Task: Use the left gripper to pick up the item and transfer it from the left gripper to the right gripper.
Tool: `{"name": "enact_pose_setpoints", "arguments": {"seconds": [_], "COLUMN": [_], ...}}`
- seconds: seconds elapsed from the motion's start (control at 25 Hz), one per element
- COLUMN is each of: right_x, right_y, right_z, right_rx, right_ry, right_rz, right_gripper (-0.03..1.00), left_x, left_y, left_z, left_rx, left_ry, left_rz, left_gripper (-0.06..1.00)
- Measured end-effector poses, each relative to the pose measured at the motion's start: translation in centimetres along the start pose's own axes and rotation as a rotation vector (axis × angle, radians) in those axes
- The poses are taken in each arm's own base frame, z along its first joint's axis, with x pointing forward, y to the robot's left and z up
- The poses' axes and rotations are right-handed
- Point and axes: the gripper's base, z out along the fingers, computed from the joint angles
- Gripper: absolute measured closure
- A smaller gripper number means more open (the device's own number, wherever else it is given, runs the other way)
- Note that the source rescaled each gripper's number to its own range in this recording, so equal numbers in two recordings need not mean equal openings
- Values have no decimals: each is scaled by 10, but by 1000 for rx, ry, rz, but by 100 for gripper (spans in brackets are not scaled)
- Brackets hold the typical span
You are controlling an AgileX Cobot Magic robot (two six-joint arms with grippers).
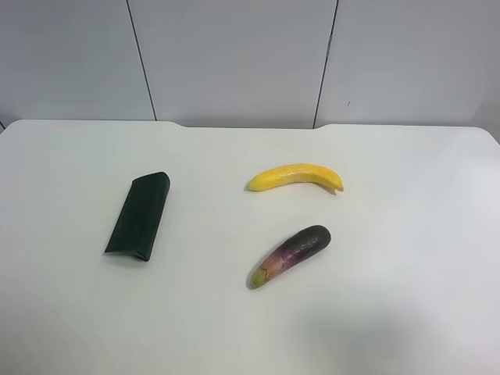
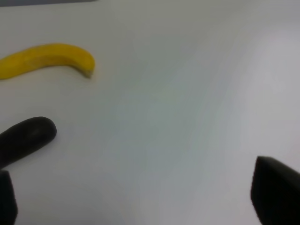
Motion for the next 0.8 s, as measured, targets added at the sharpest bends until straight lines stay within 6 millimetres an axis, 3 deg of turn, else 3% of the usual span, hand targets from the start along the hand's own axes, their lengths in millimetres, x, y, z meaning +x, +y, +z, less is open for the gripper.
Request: {"name": "enact_pose_setpoints", "arguments": {"seconds": [0.8], "right_x": [0], "right_y": [0], "right_z": [0], "right_rx": [0], "right_ry": [0], "right_rz": [0], "right_gripper": [-3], "left_x": [0], "left_y": [0], "left_z": [0], "left_rx": [0], "left_ry": [0], "left_rz": [0], "left_gripper": [-6]}}
